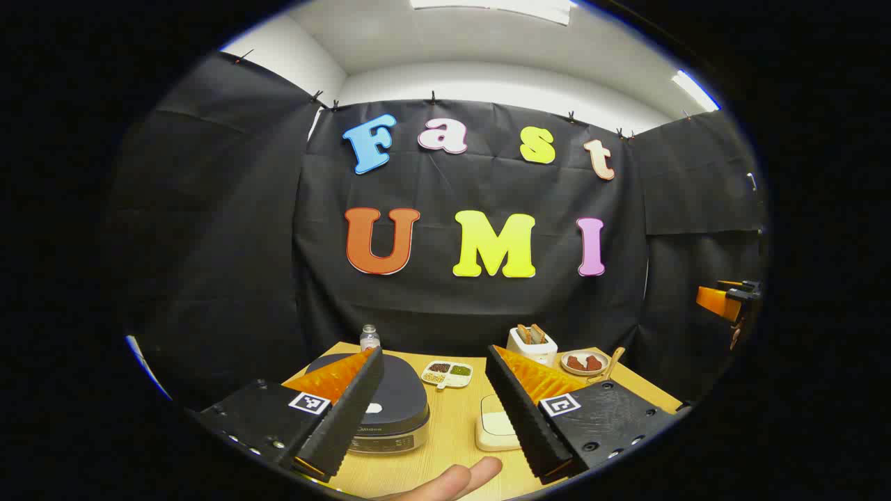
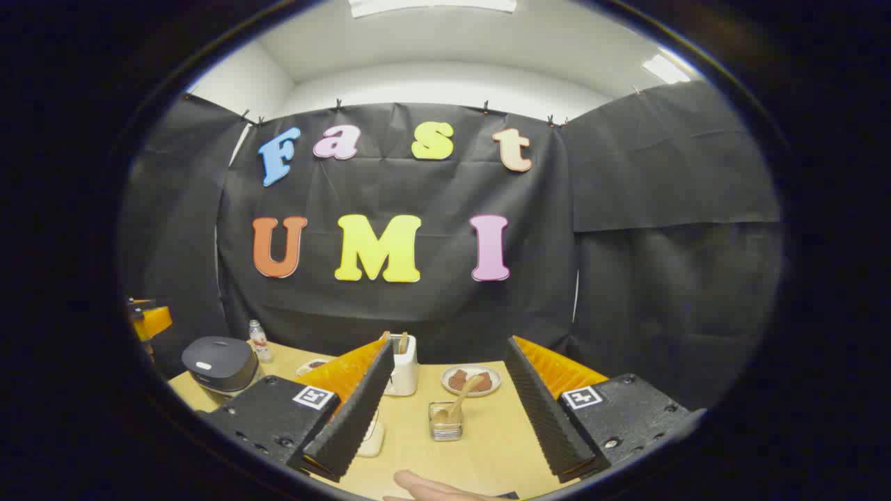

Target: Close the left gripper, press the button to open the rice cooker; take a wooden spoon from the chopstick holder with the right hand, scoop a spoonful of rice and pour it into the rice cooker, then put the wooden spoon back into the chopstick holder.

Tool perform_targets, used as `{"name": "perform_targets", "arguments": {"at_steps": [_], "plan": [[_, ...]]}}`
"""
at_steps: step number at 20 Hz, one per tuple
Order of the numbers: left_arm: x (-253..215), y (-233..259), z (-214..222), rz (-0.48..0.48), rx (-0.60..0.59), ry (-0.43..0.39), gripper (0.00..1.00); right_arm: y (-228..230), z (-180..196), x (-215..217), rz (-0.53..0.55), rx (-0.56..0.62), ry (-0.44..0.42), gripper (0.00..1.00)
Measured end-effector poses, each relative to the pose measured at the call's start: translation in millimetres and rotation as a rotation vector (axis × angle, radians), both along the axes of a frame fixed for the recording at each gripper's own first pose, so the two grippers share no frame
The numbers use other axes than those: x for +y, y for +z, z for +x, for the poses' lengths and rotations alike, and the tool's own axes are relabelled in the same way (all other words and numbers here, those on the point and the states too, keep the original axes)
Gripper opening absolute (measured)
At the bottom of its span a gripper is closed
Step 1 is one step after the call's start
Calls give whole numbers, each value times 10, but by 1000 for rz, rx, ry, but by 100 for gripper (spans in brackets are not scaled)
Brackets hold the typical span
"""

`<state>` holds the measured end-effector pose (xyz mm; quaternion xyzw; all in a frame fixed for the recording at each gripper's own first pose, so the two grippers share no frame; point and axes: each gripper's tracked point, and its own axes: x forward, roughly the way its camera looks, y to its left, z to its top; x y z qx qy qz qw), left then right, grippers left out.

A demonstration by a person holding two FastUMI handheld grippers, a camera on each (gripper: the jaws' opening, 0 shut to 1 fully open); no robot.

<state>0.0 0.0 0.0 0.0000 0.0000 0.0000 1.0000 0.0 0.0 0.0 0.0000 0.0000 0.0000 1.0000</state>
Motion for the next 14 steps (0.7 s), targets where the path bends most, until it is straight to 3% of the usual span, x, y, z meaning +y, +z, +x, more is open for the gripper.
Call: {"name": "perform_targets", "arguments": {"at_steps": [14], "plan": [[32,-169,19,-14,42,-11,94,-82,33,-55,-11,-8,-12,100]]}}
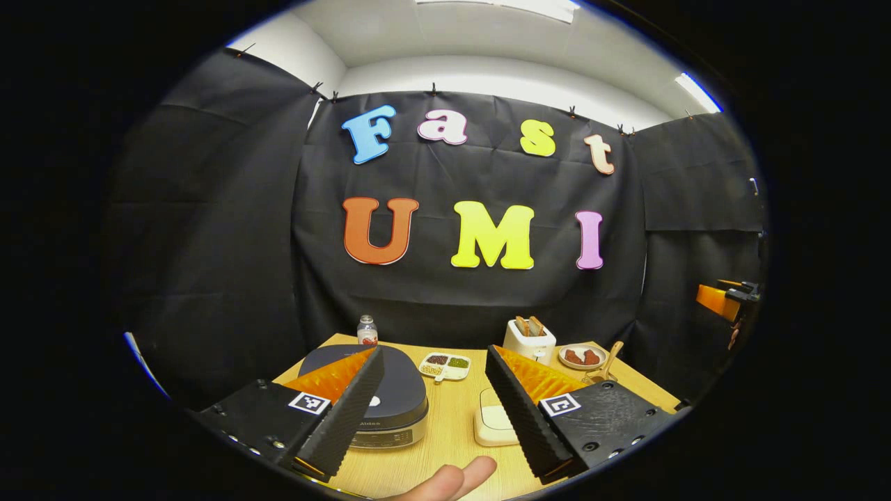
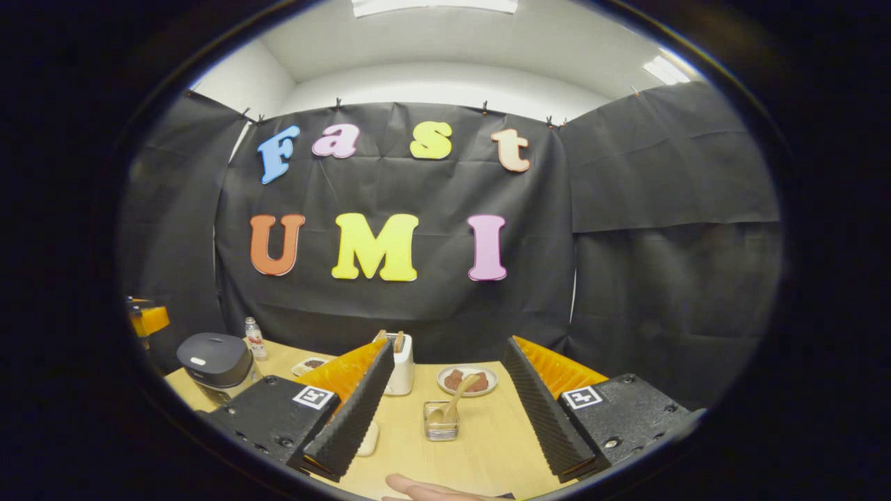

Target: Close the left gripper, press the button to open the rice cooker; take a wooden spoon from the chopstick holder with the right hand, scoop a spoonful of rice and pour it into the rice cooker, then put the wooden spoon back into the chopstick holder.

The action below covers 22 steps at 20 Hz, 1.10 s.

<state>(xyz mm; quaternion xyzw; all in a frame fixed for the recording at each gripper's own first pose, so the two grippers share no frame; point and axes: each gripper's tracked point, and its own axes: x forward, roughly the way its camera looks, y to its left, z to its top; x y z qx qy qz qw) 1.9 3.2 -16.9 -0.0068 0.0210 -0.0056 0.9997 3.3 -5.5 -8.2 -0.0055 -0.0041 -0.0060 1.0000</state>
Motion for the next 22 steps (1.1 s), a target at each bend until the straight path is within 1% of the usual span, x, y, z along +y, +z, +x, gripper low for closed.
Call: {"name": "perform_targets", "arguments": {"at_steps": [8,11,14,18,22], "plan": [[9,-90,38,10,20,-7,94,-102,20,13,-11,11,5,100],[30,-43,45,13,8,0,94,-121,28,-1,-11,15,5,100],[-6,-30,42,33,-13,-17,94,-153,40,-18,-9,13,5,100],[70,-45,62,87,-18,14,94,-182,42,-61,-6,10,-4,100],[148,-162,142,88,30,25,93,-259,29,-102,-7,12,-5,100]]}}
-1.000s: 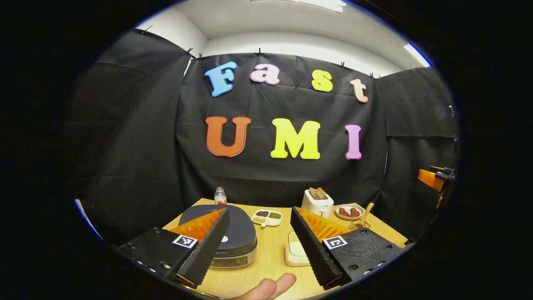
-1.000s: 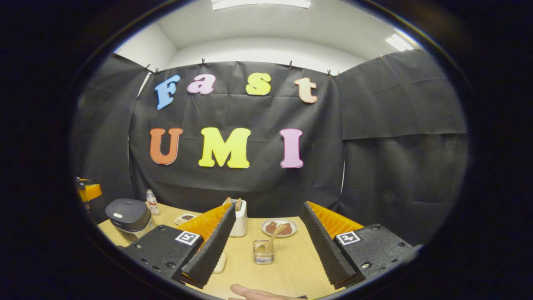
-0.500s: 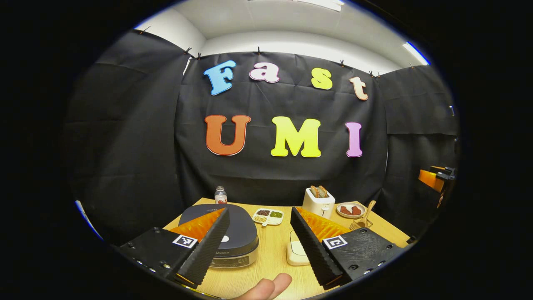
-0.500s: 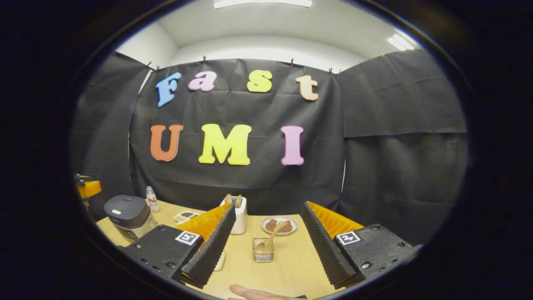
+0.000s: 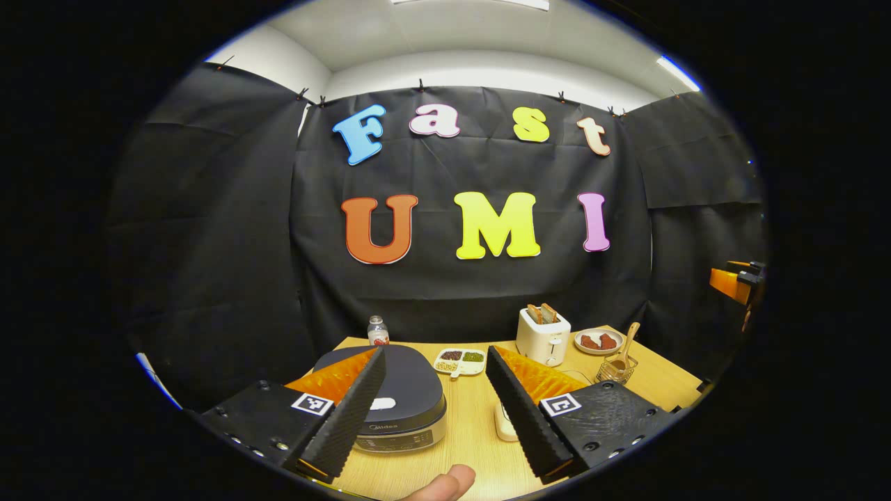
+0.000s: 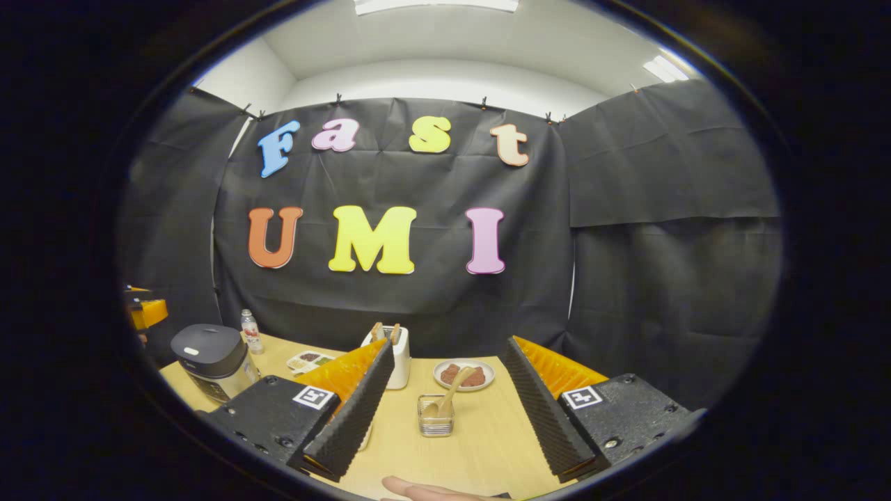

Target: Close the left gripper, press the button to open the rice cooker; take a wooden spoon from the chopstick holder with the right hand, scoop a spoonful of rice and pour it into the rice cooker, then put the wooden spoon back into the chopstick holder.

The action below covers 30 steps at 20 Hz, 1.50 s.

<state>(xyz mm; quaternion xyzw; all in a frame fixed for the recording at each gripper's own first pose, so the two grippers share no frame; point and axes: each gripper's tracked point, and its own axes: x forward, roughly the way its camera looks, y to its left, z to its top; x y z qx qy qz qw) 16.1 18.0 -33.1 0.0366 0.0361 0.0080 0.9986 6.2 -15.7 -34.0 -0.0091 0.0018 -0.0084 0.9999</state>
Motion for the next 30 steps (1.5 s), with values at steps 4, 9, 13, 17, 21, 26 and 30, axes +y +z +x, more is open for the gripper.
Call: {"name": "perform_targets", "arguments": {"at_steps": [4,9,13,17,21,26,30], "plan": [[261,-129,137,-5,41,72,70,-113,4,-75,3,2,-4,100],[547,-397,314,19,124,172,39,-200,-1,-134,28,5,7,100],[682,-686,430,26,238,203,7,-244,-34,-195,21,7,5,100],[879,-1072,606,-34,344,253,0,-262,-74,-266,21,-4,6,100],[823,-1278,667,-63,422,232,0,-338,-75,-314,48,4,11,100],[865,-1424,669,-87,490,257,0,-445,-63,-327,68,32,30,100],[865,-1441,638,-69,508,263,0,-409,-114,-240,11,-9,53,100]]}}
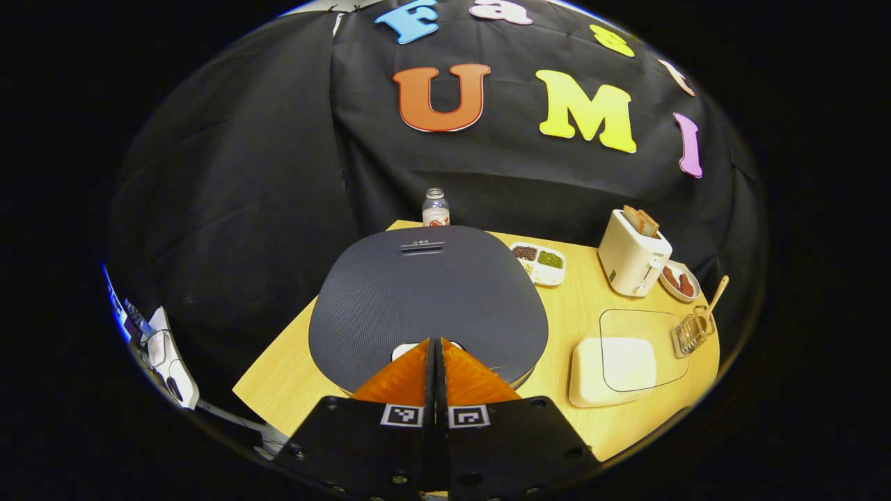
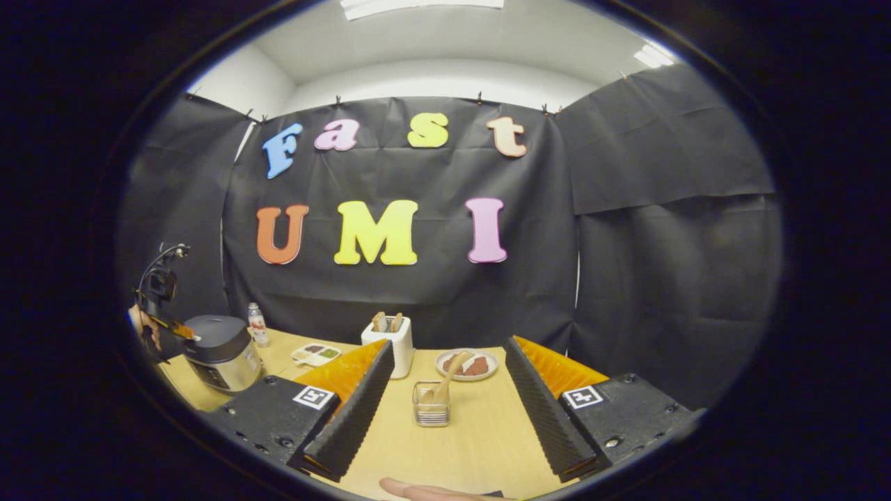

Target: Close the left gripper, press the button to open the rice cooker; take a wooden spoon from the chopstick holder with the right hand, scoop a spoonful of rice and pour it into the rice cooker, then put the wooden spoon back into the chopstick holder.

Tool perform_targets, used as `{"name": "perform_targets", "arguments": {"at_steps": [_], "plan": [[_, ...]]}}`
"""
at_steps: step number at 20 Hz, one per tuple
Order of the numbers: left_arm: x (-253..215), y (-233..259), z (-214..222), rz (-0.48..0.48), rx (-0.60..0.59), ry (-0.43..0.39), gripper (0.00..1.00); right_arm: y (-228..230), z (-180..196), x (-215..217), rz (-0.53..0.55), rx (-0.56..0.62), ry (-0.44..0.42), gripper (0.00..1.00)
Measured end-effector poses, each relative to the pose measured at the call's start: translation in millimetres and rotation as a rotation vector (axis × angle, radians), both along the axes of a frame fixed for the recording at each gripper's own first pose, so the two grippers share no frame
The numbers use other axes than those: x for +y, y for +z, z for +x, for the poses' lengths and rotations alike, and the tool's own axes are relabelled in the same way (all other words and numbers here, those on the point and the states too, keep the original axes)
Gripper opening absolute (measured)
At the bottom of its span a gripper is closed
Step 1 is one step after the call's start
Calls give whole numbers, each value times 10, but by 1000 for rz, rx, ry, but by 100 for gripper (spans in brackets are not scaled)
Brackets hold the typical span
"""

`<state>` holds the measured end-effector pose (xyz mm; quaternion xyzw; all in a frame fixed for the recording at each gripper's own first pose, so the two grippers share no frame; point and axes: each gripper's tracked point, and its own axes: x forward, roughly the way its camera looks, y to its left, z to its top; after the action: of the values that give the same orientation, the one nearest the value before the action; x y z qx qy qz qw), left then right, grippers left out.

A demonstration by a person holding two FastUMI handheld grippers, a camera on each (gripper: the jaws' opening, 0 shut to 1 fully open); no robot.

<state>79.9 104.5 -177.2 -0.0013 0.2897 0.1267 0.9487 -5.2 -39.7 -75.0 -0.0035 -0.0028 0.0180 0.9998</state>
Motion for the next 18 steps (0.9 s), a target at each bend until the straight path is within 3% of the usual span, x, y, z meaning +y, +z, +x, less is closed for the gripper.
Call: {"name": "perform_targets", "arguments": {"at_steps": [5,9,13,15,16,17,18], "plan": [[-26,-22,23,-40,1,-32,0,-21,38,48,-21,-13,-10,100],[-47,166,63,-66,-111,-23,0,-91,127,145,2,2,7,100],[49,792,-11,46,-324,-11,0,-78,236,142,-3,-2,-12,100],[-90,1143,-172,23,-395,-25,0,-134,321,160,4,15,-18,100],[-237,1274,-250,-11,-420,-52,12,-183,344,168,11,26,-17,100],[-333,1398,-333,-23,-456,-73,0,-203,384,180,15,32,-16,100],[-394,1512,-442,-21,-496,-94,25,-233,441,188,17,38,-21,100]]}}
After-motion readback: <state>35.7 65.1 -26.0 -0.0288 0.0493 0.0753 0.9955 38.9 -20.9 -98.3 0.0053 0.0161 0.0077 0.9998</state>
